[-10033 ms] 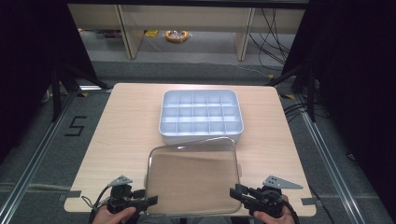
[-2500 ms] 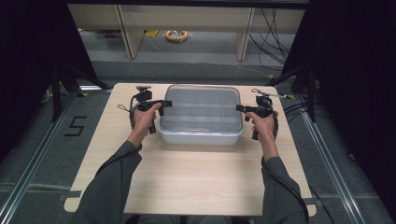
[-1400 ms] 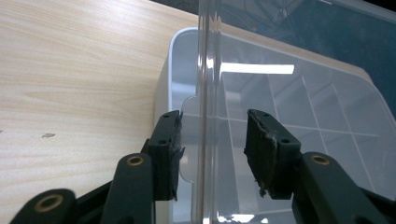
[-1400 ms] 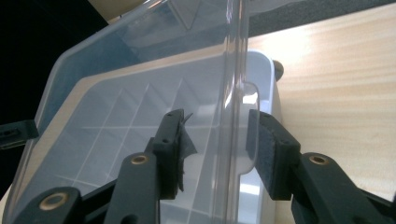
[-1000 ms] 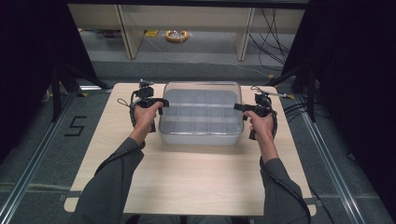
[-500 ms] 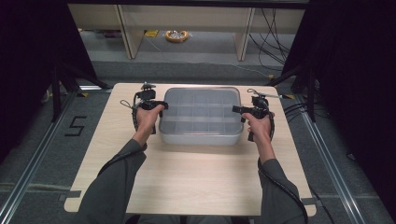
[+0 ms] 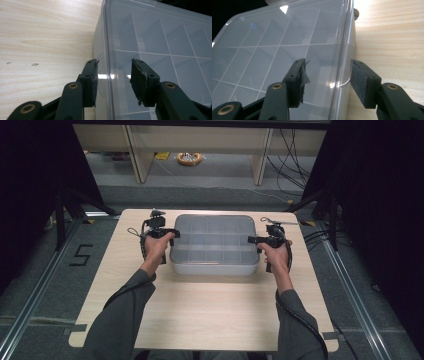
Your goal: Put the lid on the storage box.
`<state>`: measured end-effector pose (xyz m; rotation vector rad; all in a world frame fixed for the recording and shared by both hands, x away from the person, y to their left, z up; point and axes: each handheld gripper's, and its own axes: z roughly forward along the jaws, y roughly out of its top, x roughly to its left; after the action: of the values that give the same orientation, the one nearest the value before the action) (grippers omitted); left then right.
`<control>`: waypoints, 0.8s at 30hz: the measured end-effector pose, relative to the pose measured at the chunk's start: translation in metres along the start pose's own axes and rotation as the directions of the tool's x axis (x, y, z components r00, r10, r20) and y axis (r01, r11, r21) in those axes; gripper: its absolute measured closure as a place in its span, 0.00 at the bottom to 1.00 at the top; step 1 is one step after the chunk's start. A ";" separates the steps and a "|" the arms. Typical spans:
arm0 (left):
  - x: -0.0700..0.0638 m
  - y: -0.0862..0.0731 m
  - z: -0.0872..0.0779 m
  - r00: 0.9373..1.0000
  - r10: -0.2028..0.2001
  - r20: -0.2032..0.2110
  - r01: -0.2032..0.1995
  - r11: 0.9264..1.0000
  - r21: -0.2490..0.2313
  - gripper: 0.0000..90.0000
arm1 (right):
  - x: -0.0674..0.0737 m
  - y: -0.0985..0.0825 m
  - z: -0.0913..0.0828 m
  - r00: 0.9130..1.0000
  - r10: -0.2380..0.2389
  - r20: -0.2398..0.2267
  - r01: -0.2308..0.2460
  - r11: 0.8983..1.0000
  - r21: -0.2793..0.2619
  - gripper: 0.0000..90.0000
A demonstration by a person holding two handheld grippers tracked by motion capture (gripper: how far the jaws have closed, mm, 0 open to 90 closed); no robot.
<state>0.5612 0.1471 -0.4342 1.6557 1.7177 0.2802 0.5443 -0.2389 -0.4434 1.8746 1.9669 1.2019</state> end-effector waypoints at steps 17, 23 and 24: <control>0.001 0.001 -0.021 0.998 0.005 0.066 -0.002 0.999 -0.045 0.47 | -0.003 0.002 -0.016 0.999 0.000 -0.053 -0.004 0.997 -0.072 0.44; 0.005 -0.008 -0.034 0.995 0.042 0.094 -0.036 0.998 -0.059 0.43 | 0.001 -0.001 -0.032 0.999 0.004 -0.050 -0.009 0.995 -0.102 0.42; 0.006 -0.009 -0.036 0.994 0.047 0.102 -0.041 0.998 -0.057 0.42 | 0.003 -0.003 -0.037 0.997 -0.006 -0.077 -0.001 0.996 -0.092 0.40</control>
<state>0.5320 0.1630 -0.4162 1.6410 1.5854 0.2555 0.5182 -0.2517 -0.4201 1.8071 1.9158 1.3595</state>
